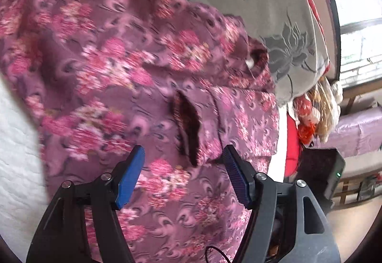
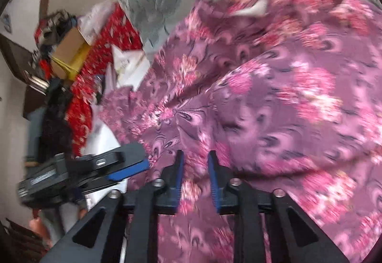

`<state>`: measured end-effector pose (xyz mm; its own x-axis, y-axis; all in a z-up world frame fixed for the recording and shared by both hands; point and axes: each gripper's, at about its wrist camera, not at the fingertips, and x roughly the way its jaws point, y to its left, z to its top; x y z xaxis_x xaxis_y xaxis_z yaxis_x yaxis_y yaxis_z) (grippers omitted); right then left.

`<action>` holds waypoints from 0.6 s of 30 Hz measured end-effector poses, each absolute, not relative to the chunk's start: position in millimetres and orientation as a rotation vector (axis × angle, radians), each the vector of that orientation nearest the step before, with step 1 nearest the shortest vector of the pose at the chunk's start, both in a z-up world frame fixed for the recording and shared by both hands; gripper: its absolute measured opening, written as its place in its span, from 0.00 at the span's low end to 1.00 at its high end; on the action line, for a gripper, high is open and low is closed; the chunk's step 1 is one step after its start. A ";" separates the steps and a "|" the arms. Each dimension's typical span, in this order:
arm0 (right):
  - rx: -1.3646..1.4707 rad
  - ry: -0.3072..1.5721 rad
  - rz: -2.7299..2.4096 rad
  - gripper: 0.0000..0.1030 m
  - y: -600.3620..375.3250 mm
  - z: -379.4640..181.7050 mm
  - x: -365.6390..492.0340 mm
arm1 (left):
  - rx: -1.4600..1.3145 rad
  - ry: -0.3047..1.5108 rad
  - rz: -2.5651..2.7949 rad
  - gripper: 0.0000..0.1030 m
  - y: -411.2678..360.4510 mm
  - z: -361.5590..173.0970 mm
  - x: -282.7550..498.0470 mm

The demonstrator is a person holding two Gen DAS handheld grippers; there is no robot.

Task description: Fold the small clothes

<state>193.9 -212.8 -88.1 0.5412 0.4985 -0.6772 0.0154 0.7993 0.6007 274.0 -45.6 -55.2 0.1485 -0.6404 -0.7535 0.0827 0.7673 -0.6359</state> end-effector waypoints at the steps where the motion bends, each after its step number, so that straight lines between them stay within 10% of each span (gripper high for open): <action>1: 0.604 0.937 0.287 0.38 -225.3 -82.6 183.5 | -0.501 1.337 -0.564 0.65 -53.8 -55.5 273.9; 7: 0.722 0.835 0.090 0.41 -328.2 -76.4 132.7 | -0.496 1.395 -0.582 0.64 -93.6 -69.5 278.1; 8: 0.746 0.815 0.043 0.41 -348.6 -76.7 123.7 | -0.494 1.374 -0.569 0.55 -96.9 -67.5 277.8; 10: 0.807 0.776 -0.034 0.41 -384.5 -79.0 107.3 | -0.456 1.323 -0.538 0.05 -101.8 -59.5 277.0; 18: 0.978 0.673 -0.225 0.44 -482.2 -96.2 82.2 | -0.456 1.173 -0.464 0.05 -70.1 -24.5 274.3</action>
<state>82.2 -482.2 -96.2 0.7774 0.1171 -0.6180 0.4647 0.5552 0.6898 274.3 -70.1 -24.5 0.3166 -0.5668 -0.7606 0.1071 0.8181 -0.5650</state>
